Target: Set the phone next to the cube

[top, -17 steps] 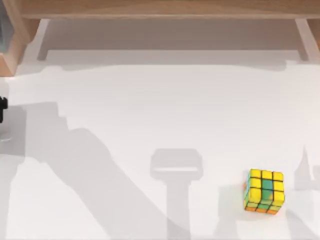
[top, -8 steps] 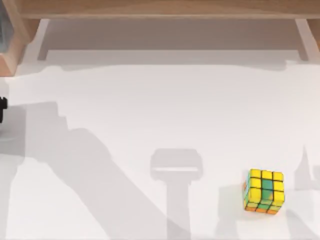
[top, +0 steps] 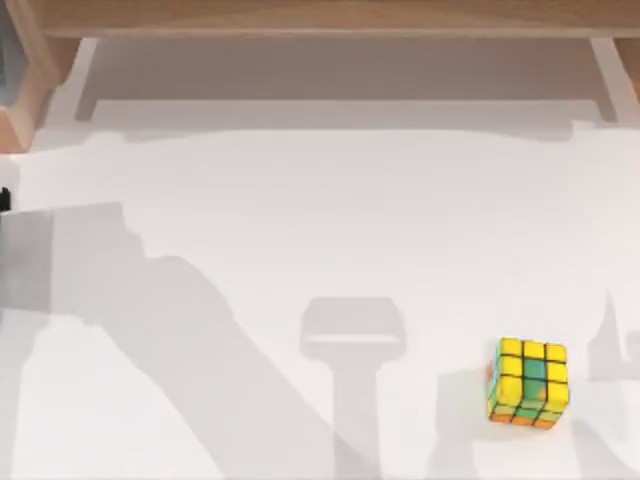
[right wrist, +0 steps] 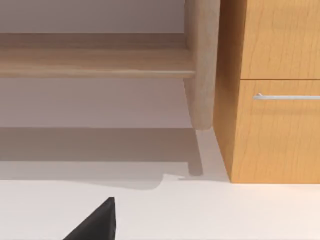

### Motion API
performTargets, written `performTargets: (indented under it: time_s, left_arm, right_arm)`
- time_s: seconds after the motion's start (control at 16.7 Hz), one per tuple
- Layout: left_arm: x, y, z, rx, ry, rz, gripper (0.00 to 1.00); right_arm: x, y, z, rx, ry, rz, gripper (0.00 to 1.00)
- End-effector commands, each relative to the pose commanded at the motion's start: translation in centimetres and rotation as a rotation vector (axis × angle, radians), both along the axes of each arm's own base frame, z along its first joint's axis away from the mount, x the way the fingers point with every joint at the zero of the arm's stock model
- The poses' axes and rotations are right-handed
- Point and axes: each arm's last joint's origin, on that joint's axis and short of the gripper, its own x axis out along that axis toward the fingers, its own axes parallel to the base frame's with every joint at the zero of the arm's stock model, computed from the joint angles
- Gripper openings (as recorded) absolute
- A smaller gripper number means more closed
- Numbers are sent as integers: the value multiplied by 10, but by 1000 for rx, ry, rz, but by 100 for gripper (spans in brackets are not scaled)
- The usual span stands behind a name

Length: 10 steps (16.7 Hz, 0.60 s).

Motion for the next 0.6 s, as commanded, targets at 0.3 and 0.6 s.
performTargets:
  time_s: [0.3, 0.6]
  left_arm:
    - [0, 0, 5, -1, 4, -1, 0]
    - [7, -13, 33, 10, -76, 7, 0]
  right_arm:
    - [0, 0, 0, 0, 0, 0, 100]
    - [0, 0, 0, 0, 0, 0, 100]
